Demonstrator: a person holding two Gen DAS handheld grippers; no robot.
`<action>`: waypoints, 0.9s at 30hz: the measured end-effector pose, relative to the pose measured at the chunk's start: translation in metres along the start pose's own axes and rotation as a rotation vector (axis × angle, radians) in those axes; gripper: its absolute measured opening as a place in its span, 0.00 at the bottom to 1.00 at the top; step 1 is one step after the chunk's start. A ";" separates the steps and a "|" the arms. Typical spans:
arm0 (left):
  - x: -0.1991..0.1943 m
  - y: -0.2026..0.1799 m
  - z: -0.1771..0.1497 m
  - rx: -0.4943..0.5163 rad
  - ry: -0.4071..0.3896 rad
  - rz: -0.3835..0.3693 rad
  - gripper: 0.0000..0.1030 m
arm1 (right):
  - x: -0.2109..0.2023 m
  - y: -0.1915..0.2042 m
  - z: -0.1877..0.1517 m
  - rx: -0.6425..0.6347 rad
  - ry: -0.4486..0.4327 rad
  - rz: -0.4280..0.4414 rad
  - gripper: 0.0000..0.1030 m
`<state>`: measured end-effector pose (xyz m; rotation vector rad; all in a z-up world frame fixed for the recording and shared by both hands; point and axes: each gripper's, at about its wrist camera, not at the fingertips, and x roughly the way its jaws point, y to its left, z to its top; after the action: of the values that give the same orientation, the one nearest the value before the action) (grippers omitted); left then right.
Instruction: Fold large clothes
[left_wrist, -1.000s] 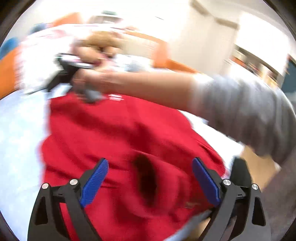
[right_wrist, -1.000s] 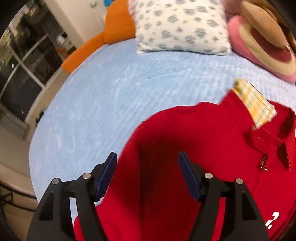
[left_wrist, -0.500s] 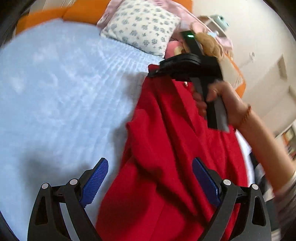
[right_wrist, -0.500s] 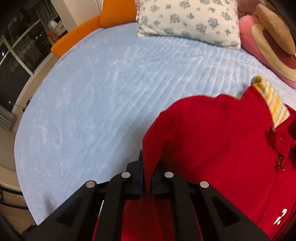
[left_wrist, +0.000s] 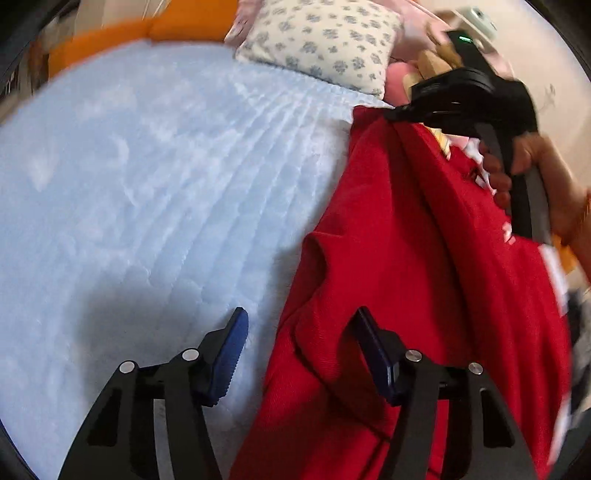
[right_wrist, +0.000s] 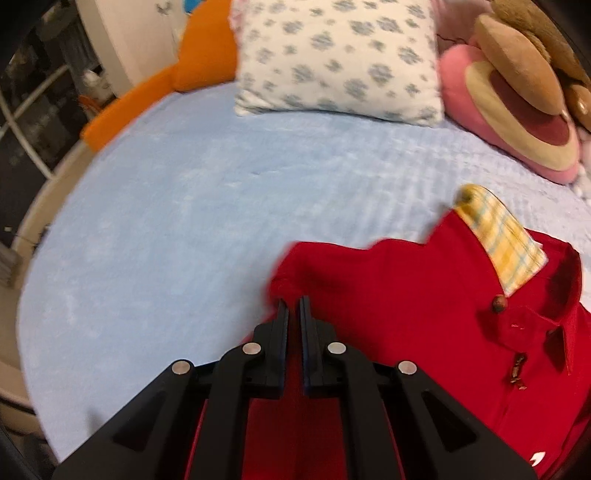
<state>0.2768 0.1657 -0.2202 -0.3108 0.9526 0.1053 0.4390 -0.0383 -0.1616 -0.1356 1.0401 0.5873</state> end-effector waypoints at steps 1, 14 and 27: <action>0.000 -0.003 -0.001 0.015 -0.010 0.018 0.62 | 0.001 -0.002 -0.004 -0.010 -0.004 -0.020 0.06; -0.013 0.011 -0.008 -0.049 -0.006 -0.033 0.72 | -0.132 0.036 -0.116 -0.291 0.010 -0.002 0.40; -0.074 0.005 -0.072 -0.021 0.012 -0.092 0.78 | -0.121 0.134 -0.231 -0.559 0.304 -0.123 0.50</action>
<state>0.1760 0.1518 -0.1996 -0.3744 0.9483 0.0298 0.1466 -0.0600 -0.1564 -0.7945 1.1270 0.7481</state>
